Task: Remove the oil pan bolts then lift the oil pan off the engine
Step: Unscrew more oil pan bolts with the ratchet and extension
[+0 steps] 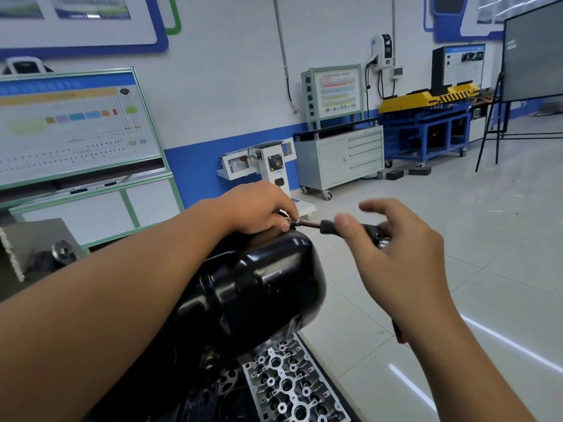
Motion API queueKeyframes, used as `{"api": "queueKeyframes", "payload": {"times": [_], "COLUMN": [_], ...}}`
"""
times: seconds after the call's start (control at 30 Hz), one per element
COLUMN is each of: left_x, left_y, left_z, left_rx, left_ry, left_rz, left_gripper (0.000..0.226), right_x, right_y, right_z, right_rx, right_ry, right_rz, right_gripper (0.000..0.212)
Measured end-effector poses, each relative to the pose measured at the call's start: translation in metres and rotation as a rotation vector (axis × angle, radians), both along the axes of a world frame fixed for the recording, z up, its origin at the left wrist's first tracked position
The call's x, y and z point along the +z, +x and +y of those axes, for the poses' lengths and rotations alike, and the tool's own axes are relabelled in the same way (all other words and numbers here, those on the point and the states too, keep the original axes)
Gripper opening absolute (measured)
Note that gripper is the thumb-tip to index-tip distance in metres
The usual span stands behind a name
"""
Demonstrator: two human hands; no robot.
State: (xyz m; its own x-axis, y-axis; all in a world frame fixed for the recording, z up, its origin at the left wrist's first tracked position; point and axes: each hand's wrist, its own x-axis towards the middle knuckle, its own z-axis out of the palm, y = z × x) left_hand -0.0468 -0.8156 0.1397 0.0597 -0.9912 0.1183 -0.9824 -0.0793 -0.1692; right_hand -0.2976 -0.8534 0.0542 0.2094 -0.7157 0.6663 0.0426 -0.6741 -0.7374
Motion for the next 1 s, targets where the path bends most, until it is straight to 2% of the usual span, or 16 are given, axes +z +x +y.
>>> {"api": "queueKeyframes", "payload": {"times": [0.07,0.17,0.27,0.33,0.43,0.57,0.67,0.77,1.0], "left_x": [0.000,0.000,0.002,0.002,0.001,0.000,0.000,0.001,0.001], "left_y": [0.000,0.000,0.000,0.000,-0.001,0.002,0.002,-0.001,-0.002], "left_z": [0.000,0.000,0.000,0.000,-0.001,-0.002,-0.003,-0.002,-0.002], "left_rx": [0.005,0.016,0.010,0.009,0.028,0.039,0.037,0.030,0.013], "left_ry": [-0.015,-0.029,0.017,0.034,0.021,0.002,0.005,0.032,0.029], "left_rz": [0.001,0.011,0.007,-0.006,-0.016,-0.005,0.001,-0.016,0.014], "left_gripper": [0.026,0.025,0.027,0.028,0.028,0.026,0.024,0.018,0.012], "right_x": [-0.003,-0.003,-0.003,-0.003,-0.004,-0.007,-0.009,-0.008,-0.020], "right_y": [0.002,0.001,-0.001,-0.001,0.003,0.006,0.005,0.005,0.020], "right_z": [-0.001,-0.005,-0.007,-0.006,-0.001,0.000,-0.005,-0.006,0.005], "right_rx": [-0.009,-0.010,0.002,0.020,0.025,0.012,-0.036,-0.025,0.022], "right_ry": [0.050,-0.066,-0.213,-0.241,-0.079,-0.048,-0.228,-0.397,-0.122], "right_rz": [0.003,0.022,0.053,0.036,0.001,-0.020,0.021,0.056,0.015], "right_gripper": [0.023,0.005,0.028,0.030,0.007,0.032,0.025,0.027,0.021]}}
